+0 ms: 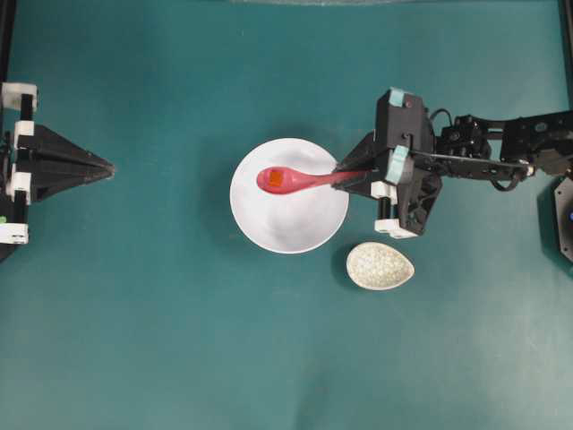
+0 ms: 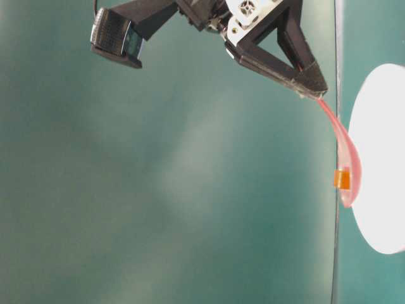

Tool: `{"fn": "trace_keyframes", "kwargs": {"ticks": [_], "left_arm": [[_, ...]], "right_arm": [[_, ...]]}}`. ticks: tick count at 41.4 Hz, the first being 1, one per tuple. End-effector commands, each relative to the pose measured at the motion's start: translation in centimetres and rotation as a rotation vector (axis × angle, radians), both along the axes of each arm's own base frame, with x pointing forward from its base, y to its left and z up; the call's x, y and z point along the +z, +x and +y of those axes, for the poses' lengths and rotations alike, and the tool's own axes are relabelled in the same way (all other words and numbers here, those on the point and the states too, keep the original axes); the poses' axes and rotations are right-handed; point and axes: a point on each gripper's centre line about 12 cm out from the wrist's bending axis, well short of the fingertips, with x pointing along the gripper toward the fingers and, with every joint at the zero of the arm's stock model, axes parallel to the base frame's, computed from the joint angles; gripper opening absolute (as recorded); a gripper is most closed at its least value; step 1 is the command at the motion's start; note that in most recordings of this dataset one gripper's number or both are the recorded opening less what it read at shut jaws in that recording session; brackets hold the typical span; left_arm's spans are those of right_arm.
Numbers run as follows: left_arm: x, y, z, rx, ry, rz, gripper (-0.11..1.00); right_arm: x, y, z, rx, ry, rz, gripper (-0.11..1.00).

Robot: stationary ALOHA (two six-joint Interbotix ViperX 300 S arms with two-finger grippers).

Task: Grip the spoon and scoop the red block from the bowl with right arm.
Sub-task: 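Raise the spoon with the red cube above the bowl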

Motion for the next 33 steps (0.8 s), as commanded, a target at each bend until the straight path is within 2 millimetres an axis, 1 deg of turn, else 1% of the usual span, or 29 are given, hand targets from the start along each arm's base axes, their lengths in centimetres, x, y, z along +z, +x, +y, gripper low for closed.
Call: {"fn": "trace_keyframes", "kwargs": {"ticks": [1,7,15,21,27,33], "left_arm": [[1.0,0.4,0.0,0.002,0.001,-0.023,0.0],[0.9,0.3,0.1,0.003,0.001,-0.018,0.0],[0.8,0.3,0.0,0.002,0.0,-0.008,0.0],[0.8,0.3,0.0,0.002,-0.001,-0.009,0.0],[0.9,0.3,0.0,0.002,-0.001,-0.011,0.0],[0.8,0.3,0.0,0.002,-0.001,-0.009,0.0]], "right_arm": [[1.5,0.2,-0.1,-0.012,-0.003,-0.058,0.24],[2.7,0.2,0.0,-0.008,-0.004,-0.088,0.24],[5.5,-0.2,0.3,0.011,0.002,-0.131,0.24],[7.0,-0.5,0.4,0.022,0.003,-0.157,0.24],[8.3,-0.6,0.5,0.027,0.005,-0.18,0.24],[8.6,-0.6,0.6,0.031,0.005,-0.182,0.24]]}}
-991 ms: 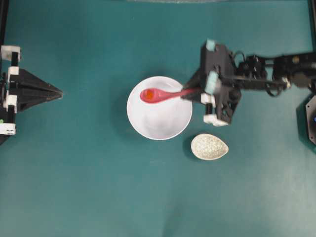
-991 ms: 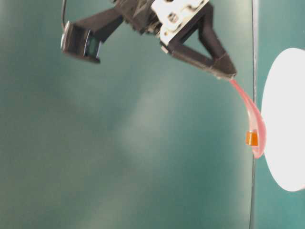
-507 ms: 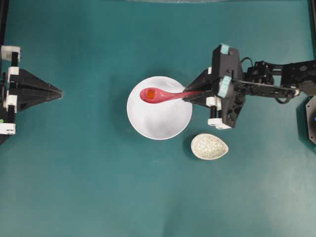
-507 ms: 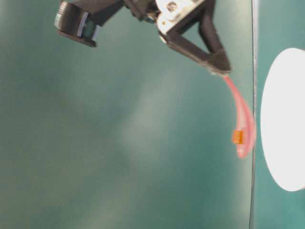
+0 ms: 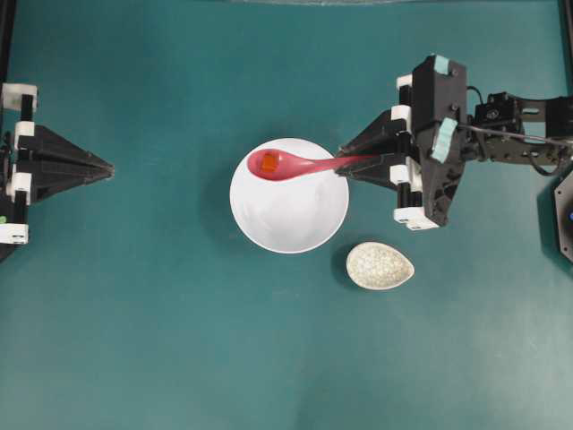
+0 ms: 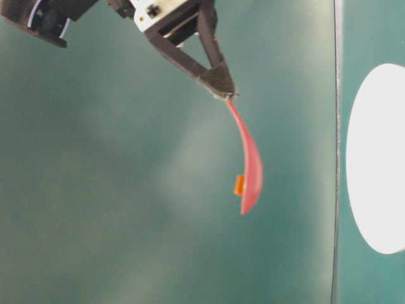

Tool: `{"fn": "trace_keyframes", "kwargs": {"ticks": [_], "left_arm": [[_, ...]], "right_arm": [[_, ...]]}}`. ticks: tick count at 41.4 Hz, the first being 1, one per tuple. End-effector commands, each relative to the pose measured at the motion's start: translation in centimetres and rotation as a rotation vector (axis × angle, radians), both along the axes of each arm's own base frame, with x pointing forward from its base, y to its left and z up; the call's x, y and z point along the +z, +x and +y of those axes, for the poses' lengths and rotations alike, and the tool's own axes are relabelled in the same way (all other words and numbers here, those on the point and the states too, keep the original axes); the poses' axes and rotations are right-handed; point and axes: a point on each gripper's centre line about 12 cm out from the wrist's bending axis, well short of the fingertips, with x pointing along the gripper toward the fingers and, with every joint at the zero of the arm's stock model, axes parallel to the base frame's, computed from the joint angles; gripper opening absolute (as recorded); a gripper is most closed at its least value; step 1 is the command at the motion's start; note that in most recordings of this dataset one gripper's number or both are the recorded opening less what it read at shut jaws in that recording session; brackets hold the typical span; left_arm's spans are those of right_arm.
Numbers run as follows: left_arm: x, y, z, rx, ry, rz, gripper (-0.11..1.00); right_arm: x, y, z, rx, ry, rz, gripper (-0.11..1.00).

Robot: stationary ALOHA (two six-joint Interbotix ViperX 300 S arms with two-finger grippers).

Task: Grip the spoon and scoop the red block from the bowl with right arm.
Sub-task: 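Hold the loaded spoon steady above the bowl with the right gripper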

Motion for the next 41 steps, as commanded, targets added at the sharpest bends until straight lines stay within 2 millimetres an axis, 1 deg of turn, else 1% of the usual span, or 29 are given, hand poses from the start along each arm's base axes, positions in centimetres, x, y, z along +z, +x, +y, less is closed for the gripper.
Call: {"fn": "trace_keyframes", "kwargs": {"ticks": [1,20,32,41], "left_arm": [[0.98,0.37,0.05,0.002,0.001,-0.021,0.0],[0.87,0.34,0.05,0.002,0.001,-0.015,0.0],[0.5,0.26,0.05,0.003,-0.003,0.012,0.0],[0.76,0.18,0.04,0.002,0.0,-0.002,0.0]], "right_arm": [[1.69,0.23,0.08,0.001,-0.002,-0.047,0.24],[1.28,-0.01,0.23,0.017,0.002,-0.009,0.24],[1.37,-0.04,-0.05,0.01,-0.005,-0.015,0.24],[1.48,0.02,-0.13,0.003,-0.007,-0.028,0.24]]}}
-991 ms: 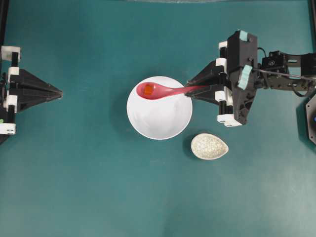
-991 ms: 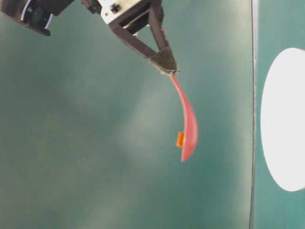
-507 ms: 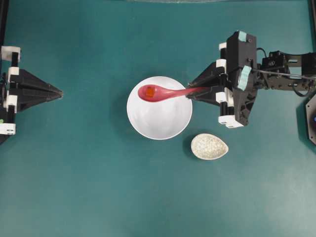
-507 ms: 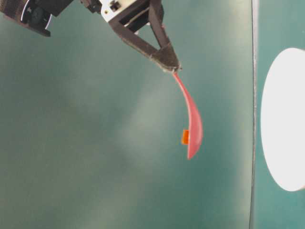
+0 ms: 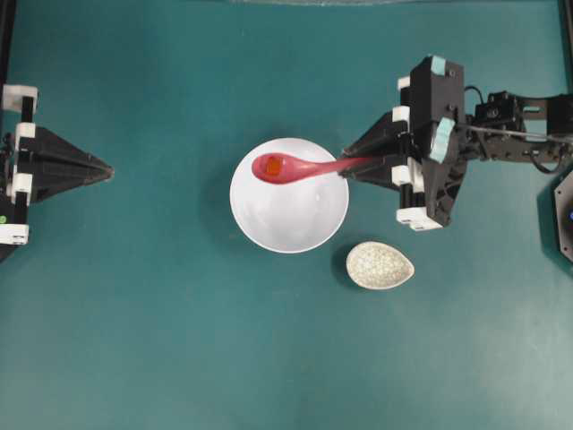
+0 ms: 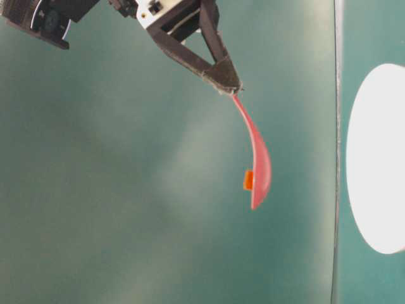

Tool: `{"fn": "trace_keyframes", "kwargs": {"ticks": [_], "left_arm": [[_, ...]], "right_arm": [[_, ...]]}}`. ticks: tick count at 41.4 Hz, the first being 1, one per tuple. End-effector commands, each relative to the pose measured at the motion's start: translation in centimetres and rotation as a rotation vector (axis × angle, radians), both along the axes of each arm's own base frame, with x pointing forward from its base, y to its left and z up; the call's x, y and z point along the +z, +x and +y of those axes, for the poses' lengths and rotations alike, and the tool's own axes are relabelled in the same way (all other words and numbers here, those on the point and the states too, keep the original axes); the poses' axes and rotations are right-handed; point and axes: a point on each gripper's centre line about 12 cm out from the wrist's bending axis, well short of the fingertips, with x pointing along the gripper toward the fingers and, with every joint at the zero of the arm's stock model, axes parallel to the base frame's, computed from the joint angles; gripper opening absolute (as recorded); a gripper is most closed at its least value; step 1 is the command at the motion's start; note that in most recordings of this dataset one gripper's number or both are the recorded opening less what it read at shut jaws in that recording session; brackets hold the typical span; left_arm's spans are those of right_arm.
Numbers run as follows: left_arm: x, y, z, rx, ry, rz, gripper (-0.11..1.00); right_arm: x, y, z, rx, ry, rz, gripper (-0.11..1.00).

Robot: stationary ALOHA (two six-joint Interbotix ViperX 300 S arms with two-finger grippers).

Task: Grip the spoon and scoop the red block from the bowl with right arm.
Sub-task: 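Hold the loaded spoon steady above the bowl with the right gripper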

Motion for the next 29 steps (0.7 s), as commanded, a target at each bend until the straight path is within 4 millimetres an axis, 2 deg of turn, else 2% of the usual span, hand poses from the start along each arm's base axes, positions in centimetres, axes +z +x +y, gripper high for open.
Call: {"fn": "trace_keyframes", "kwargs": {"ticks": [1,29], "left_arm": [[1.08,0.32,0.05,0.001,0.003,-0.031,0.0],[0.8,0.33,0.05,0.002,0.002,-0.014,0.0]], "right_arm": [[1.72,0.21,-0.11,-0.006,-0.01,-0.059,0.24],[1.9,0.3,-0.2,-0.013,-0.013,-0.076,0.24]]}}
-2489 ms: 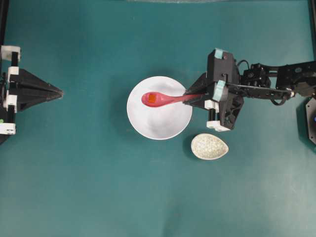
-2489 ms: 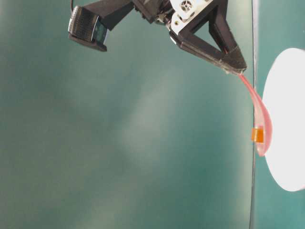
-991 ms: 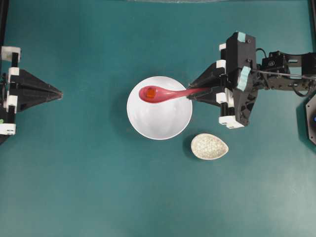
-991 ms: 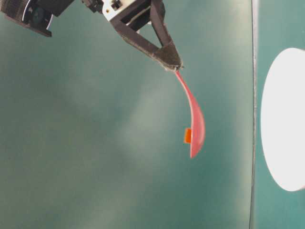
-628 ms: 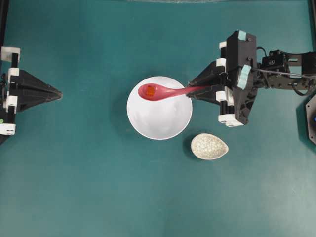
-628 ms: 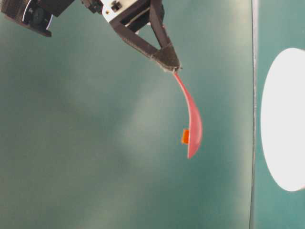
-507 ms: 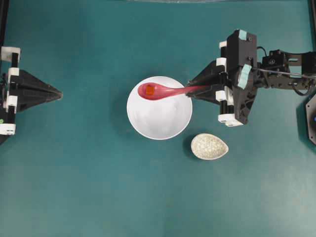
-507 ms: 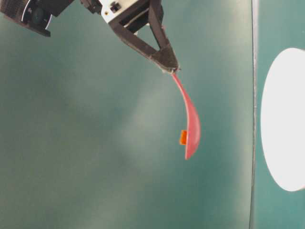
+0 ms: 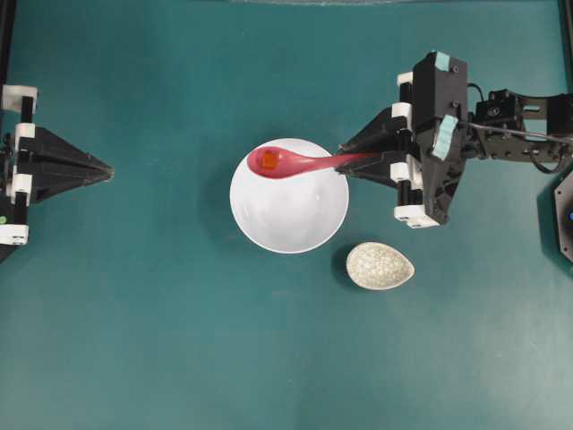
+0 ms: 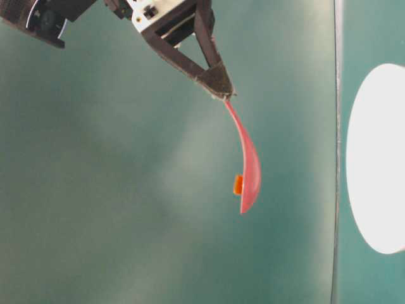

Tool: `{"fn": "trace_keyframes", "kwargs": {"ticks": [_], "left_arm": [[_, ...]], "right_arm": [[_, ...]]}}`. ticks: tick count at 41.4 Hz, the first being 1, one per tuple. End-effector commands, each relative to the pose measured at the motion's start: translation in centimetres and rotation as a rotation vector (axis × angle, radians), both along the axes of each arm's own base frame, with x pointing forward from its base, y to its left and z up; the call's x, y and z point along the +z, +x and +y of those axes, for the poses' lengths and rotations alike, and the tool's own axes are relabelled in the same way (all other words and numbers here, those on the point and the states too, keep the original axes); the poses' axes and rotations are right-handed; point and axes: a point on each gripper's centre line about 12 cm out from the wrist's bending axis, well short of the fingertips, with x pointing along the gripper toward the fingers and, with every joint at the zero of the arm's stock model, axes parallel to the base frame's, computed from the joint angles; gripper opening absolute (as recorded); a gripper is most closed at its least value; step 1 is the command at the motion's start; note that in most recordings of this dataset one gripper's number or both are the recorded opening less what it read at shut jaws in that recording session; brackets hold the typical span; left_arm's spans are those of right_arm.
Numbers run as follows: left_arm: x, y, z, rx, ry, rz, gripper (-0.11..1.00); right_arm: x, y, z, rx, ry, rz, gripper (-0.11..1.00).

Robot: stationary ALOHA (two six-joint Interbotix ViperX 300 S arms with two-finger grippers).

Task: Grip the spoon and scoop the red block from the bowl with right arm.
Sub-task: 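Hold the loaded spoon steady above the bowl with the right gripper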

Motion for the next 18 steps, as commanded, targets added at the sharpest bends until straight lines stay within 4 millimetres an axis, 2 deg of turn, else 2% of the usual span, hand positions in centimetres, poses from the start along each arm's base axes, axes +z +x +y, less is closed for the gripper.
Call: {"fn": "trace_keyframes", "kwargs": {"ticks": [1,18], "left_arm": [[0.95,0.34,0.05,0.001,0.002,-0.021,0.0],[0.67,0.32,0.04,0.001,0.004,-0.018,0.0]], "right_arm": [[1.67,0.13,-0.05,-0.002,-0.008,-0.051,0.24],[1.73,0.1,-0.1,-0.003,-0.01,-0.052,0.24]]}}
